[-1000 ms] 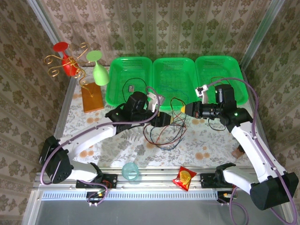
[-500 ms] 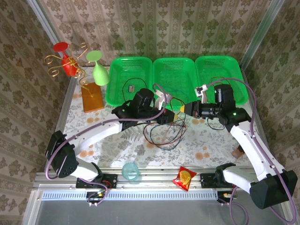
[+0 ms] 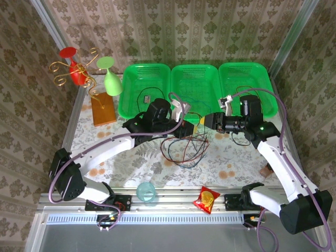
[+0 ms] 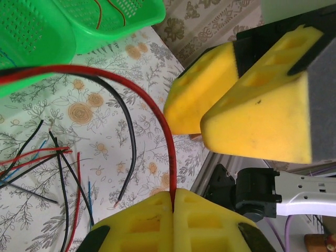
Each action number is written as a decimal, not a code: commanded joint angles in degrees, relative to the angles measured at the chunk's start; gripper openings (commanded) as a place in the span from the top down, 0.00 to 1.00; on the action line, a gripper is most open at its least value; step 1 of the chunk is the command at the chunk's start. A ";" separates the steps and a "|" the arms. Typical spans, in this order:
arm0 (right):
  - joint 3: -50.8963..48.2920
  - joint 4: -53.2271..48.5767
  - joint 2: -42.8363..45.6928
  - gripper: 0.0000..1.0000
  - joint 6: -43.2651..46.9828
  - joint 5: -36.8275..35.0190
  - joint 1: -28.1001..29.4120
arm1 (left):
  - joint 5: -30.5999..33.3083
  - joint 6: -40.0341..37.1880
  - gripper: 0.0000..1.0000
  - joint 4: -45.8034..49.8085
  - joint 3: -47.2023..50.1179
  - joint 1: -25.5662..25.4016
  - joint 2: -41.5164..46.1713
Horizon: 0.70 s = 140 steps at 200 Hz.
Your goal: Untangle the cables
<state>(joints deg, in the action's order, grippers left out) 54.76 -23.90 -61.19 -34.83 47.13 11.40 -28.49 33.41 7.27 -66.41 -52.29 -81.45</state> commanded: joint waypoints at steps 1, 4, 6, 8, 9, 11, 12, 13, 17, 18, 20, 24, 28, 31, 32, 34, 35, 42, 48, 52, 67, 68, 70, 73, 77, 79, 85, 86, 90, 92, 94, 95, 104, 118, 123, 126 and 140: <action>-1.61 2.86 0.96 0.50 -1.89 1.56 -0.13 | 0.43 0.71 1.00 -0.86 -0.80 0.53 1.67; -1.88 3.16 0.98 0.49 -2.32 1.55 -0.07 | 0.37 0.73 1.00 -0.85 -0.85 0.53 1.65; -2.03 3.45 1.03 0.49 -2.58 1.55 -0.11 | 0.41 0.77 1.00 -0.85 -0.88 0.53 1.65; -2.21 3.69 1.06 0.48 -2.87 1.56 -0.09 | 0.38 0.78 1.00 -0.81 -0.88 0.64 1.65; -2.29 3.86 1.07 0.48 -3.00 1.60 -0.08 | 0.37 0.82 1.00 -0.83 -0.90 0.67 1.65; -2.40 4.21 1.07 0.48 -3.28 1.66 -0.13 | 0.39 0.90 1.00 -0.82 -0.86 0.69 1.65; -2.57 4.35 1.07 0.48 -3.43 1.69 -0.14 | 0.38 0.89 1.00 -0.79 -0.89 0.65 1.65; -2.65 4.50 1.07 0.48 -3.55 1.71 -0.10 | 0.37 0.88 1.00 -0.82 -0.90 0.63 1.65; -3.04 5.22 1.09 0.48 -4.17 1.80 -0.11 | 0.38 0.83 1.00 -0.84 -0.87 0.66 1.57; -3.11 5.42 1.08 0.48 -4.31 1.85 -0.08 | 0.42 0.85 1.00 -0.85 -0.89 0.64 1.56; -3.29 5.81 1.14 0.48 -4.66 1.94 -0.07 | 0.42 0.86 1.00 -0.81 -0.91 0.73 1.56; -3.68 6.53 1.24 0.48 -5.25 2.04 -0.06 | 0.29 0.87 1.00 -0.85 -0.88 0.75 1.56; -3.97 7.15 1.25 0.48 -5.88 2.27 -0.04 | 0.28 0.87 1.00 -0.85 -0.91 0.71 1.51; -4.27 7.43 1.25 0.48 -6.21 2.43 0.01 | 0.28 0.87 1.00 -0.85 -0.87 0.72 1.47; -4.34 7.58 1.25 0.48 -6.30 2.43 0.02 | 0.28 0.91 1.00 -0.90 -0.85 0.71 1.47; -4.51 7.94 1.25 0.48 -6.57 2.58 0.10 | 0.21 0.95 1.00 -0.86 -0.83 0.70 1.47; -4.55 8.01 1.25 0.48 -6.66 2.59 0.11 | 0.20 0.95 1.00 -0.86 -0.87 0.75 1.47; -4.88 8.46 1.16 0.48 -7.02 2.53 0.12 | 0.13 0.96 1.00 -0.86 -0.86 0.75 1.38; -5.00 8.67 1.16 0.49 -7.18 2.44 0.20 | -0.02 1.03 1.00 -0.96 -0.94 0.78 1.31; -5.04 8.77 1.08 0.49 -7.23 2.44 0.18 | -0.07 1.04 1.00 -0.96 -0.91 0.71 1.29; -5.02 9.75 0.75 0.50 -7.89 2.55 0.45 | -0.09 1.26 1.00 -1.03 -0.83 0.73 1.21; -5.02 9.79 0.69 0.50 -7.93 2.58 0.46 | -0.08 1.29 1.00 -1.07 -0.87 0.72 1.16; -5.02 10.05 0.56 0.50 -8.07 2.60 0.53 | -0.21 1.28 1.00 -1.10 -0.88 0.70 1.15; -5.03 10.47 0.48 0.51 -8.28 2.61 0.62 | -0.20 1.31 1.00 -1.19 -0.79 0.75 1.10; -4.94 10.77 0.25 0.51 -8.53 2.56 0.78 | -0.32 1.35 1.00 -1.28 -0.77 0.63 1.05; -4.93 11.02 0.16 0.51 -8.62 2.55 0.85 | -0.38 1.39 1.00 -1.36 -0.79 0.68 1.04; -4.72 11.47 -0.21 0.51 -8.81 2.60 1.11 | -0.49 1.39 1.00 -1.48 -0.81 0.63 0.98; -4.69 11.53 -0.27 0.51 -8.88 2.56 1.14 | -0.46 1.39 1.00 -1.47 -0.82 0.62 0.96; -4.51 11.71 -0.55 0.52 -8.89 2.53 1.24 | -0.46 1.47 1.00 -1.55 -0.79 0.61 0.90; -4.45 11.80 -0.70 0.52 -8.93 2.46 1.25 | -0.48 1.46 1.00 -1.53 -0.88 0.55 0.87; -4.39 11.91 -0.82 0.52 -9.00 2.40 1.32 | -0.44 1.48 1.00 -1.50 -0.90 0.53 0.86; -4.35 11.97 -0.89 0.53 -9.06 2.37 1.33 | -0.48 1.53 1.00 -1.49 -0.86 0.53 0.86; -4.08 12.87 -1.41 0.54 -9.51 2.13 1.42 | -0.48 1.48 1.00 -1.55 -0.90 0.44 0.77; -3.77 14.03 -2.38 0.56 -10.04 1.78 1.62 | -0.47 1.44 1.00 -1.55 -0.86 0.31 0.86; -3.63 14.23 -2.87 0.57 -10.08 1.73 1.75 | -0.51 1.42 1.00 -1.51 -0.90 0.27 0.90; -3.54 14.34 -3.21 0.58 -10.08 1.73 1.86 | -0.47 1.47 1.00 -1.55 -0.90 0.26 0.88; -3.05 14.99 -4.24 0.62 -10.37 1.65 2.30 | -0.45 1.48 1.00 -1.55 -0.78 0.27 1.03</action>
<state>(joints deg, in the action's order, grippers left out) 50.19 -11.68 -63.64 -43.86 47.66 12.95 -28.51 34.33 7.20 -66.41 -52.01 -81.19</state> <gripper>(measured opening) 0.409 0.043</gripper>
